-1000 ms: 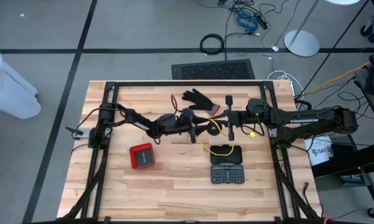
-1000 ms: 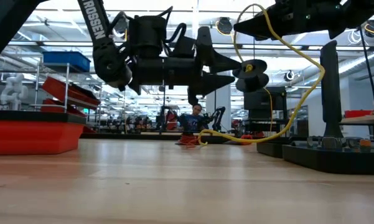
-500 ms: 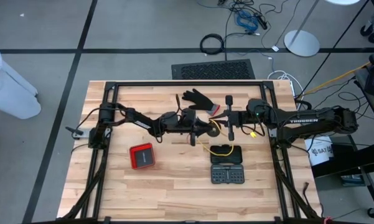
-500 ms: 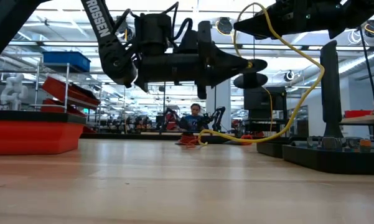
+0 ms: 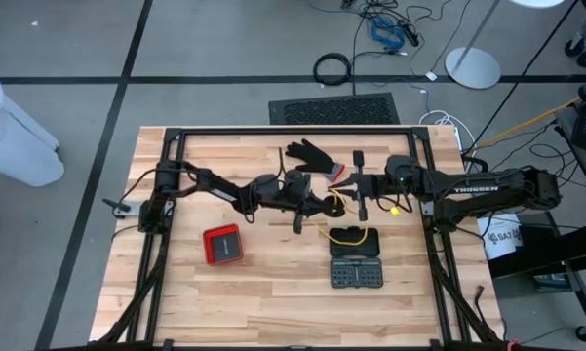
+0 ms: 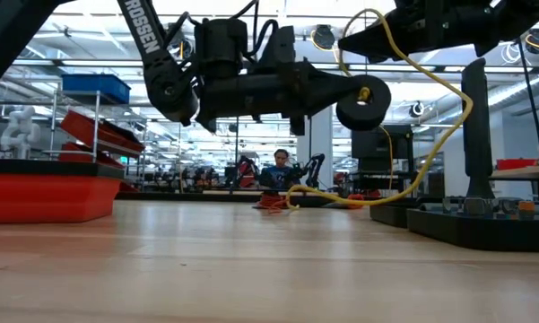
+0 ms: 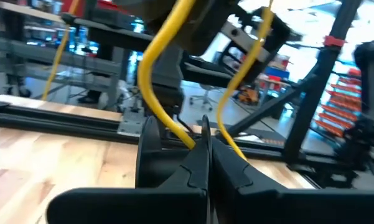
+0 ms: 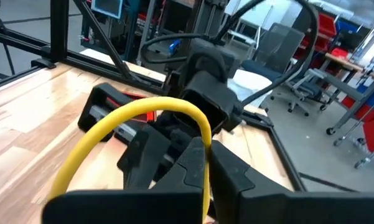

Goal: Coil cords
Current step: Uncoil the yellow wire from the spool, then coil the yellow wire onto the spool

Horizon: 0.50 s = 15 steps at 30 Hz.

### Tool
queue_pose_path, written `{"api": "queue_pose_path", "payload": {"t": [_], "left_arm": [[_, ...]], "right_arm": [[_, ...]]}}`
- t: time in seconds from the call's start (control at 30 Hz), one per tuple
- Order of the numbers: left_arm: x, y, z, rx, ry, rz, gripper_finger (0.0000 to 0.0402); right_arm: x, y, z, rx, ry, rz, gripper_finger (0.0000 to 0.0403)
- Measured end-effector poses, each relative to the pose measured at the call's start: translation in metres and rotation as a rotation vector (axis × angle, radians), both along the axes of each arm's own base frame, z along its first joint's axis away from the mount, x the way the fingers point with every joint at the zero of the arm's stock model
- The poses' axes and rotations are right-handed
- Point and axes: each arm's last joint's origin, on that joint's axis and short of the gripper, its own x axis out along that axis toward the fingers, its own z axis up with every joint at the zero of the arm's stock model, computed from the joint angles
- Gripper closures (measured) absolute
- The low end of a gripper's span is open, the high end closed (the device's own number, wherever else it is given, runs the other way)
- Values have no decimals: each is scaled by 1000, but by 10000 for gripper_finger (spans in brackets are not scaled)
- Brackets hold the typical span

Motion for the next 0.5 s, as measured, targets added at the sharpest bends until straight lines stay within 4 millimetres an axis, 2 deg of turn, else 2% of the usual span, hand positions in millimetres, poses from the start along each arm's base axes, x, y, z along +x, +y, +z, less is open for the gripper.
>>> {"api": "queue_pose_path", "payload": {"t": [0.27, 0.4, 0.5], "left_arm": [[-5, 18, -2, 56, 4, -135, 400], [-11, 32, -4, 156, 148, -131, 400], [-20, 39, 9, 268, 223, -112, 400]], "right_arm": [[-4, -1, -10, 51, 114, -60, 343], [-12, 1, -15, 119, 206, -66, 327], [-20, 2, -21, 156, 296, -85, 325]]}}
